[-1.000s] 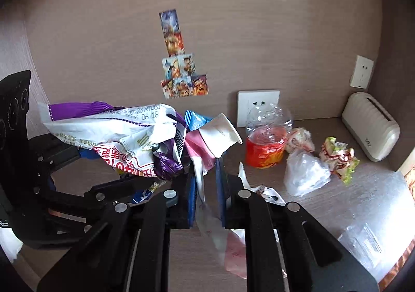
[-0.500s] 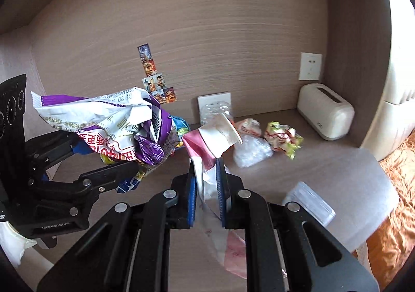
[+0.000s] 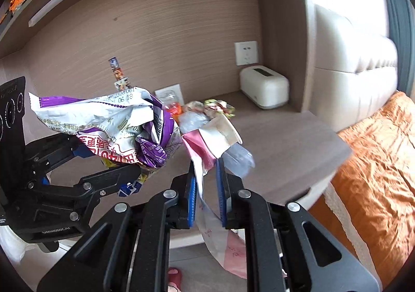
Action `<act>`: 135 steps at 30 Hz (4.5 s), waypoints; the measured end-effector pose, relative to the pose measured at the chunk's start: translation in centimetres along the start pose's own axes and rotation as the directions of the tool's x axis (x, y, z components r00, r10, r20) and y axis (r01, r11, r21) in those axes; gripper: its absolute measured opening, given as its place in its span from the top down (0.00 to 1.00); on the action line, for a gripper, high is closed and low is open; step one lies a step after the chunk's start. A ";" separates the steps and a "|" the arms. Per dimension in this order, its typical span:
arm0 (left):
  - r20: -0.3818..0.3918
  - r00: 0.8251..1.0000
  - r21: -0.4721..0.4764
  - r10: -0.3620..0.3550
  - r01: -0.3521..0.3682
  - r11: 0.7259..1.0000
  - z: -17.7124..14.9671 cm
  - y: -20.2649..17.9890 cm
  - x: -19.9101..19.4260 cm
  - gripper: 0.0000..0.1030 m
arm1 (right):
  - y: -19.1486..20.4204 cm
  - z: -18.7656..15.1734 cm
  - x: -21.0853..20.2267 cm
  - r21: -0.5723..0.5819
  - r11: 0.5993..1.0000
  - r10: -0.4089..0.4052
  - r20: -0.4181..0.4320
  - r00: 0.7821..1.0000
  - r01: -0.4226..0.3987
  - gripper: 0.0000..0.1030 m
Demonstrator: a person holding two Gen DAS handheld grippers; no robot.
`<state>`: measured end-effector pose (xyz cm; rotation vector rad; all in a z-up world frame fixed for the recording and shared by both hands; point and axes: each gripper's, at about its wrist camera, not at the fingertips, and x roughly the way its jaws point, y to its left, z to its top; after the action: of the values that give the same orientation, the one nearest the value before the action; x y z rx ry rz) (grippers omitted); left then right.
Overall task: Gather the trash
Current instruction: 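Carry both items over the white bin and open both tools to release, then move both open tools back to the desk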
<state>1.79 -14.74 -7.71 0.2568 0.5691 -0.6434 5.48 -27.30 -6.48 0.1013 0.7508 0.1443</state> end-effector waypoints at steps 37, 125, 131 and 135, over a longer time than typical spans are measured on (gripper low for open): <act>-0.340 0.890 0.115 -0.304 0.360 0.926 -10.9 -20.8 22.1 0.54 | -20.7 -22.2 0.2 0.311 0.889 -0.260 -0.264 0.929 0.337 0.85; -0.108 0.984 0.005 -0.139 0.140 0.990 -4.8 -8.2 11.4 0.05 | -9.4 -11.5 -1.2 0.203 0.935 -0.301 0.010 0.954 0.292 0.04; -0.045 0.998 -0.034 -0.045 0.043 0.998 -2.7 -2.5 7.7 0.05 | -5.5 -6.4 0.0 0.116 0.968 -0.232 0.078 0.970 0.222 0.04; -0.018 1.000 -0.074 0.012 -0.013 0.997 -1.9 1.7 5.3 0.05 | -2.2 -3.5 1.4 0.043 0.981 -0.191 0.099 0.977 0.188 0.04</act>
<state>5.59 -15.29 -12.24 0.1964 0.6070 -0.6072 4.33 -29.07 -10.29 0.0678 0.6567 -0.0549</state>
